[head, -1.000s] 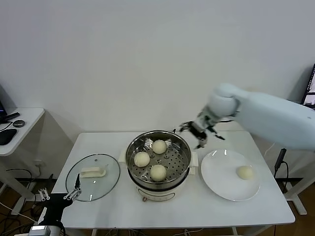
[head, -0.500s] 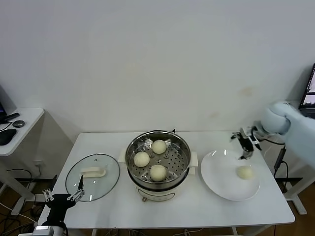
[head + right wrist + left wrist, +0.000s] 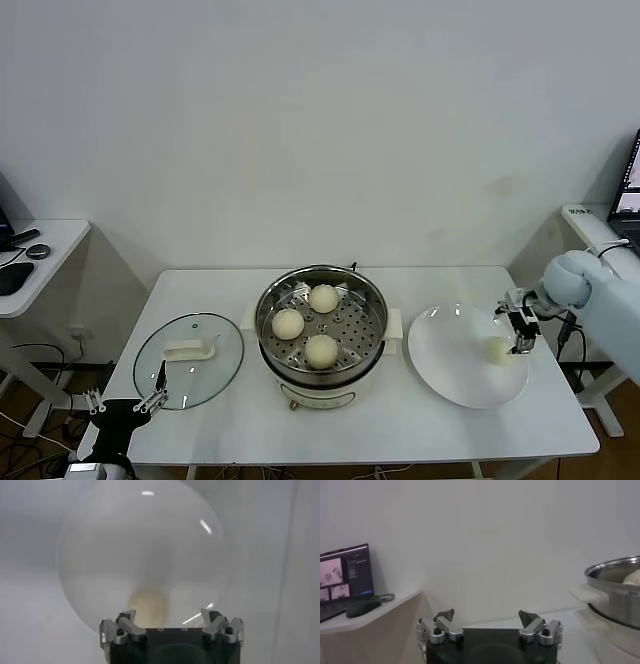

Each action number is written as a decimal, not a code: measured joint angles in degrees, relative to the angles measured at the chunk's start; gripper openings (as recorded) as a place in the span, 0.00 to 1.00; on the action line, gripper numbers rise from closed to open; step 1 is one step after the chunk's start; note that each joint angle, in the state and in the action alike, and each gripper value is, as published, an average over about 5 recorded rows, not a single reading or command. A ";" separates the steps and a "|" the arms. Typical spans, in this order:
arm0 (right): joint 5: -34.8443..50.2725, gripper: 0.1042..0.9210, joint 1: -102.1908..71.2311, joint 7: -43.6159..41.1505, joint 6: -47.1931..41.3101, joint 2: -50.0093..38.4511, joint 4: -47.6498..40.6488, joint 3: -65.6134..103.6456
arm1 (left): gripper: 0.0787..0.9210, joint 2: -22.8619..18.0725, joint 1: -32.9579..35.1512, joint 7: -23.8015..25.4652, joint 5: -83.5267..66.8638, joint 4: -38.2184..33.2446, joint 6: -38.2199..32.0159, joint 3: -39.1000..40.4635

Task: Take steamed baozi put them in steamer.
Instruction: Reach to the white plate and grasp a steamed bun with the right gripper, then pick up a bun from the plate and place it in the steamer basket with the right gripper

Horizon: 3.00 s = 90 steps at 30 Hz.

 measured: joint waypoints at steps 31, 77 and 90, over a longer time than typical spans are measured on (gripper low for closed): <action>-5.59 0.43 -3.57 0.56 -2.05 3.39 -4.18 3.32 | 0.88 -0.25 0.05 0.01 -0.12 0.03 -0.03 -0.09; 43.26 0.44 39.82 16.04 -37.75 19.29 25.36 -42.35 | 0.88 -0.31 -2.39 0.05 -1.72 -0.14 0.90 -0.18; 40.00 0.45 35.32 16.93 -39.41 22.19 21.70 -41.76 | 0.88 -0.29 -2.34 0.05 -1.76 -0.48 0.87 -0.50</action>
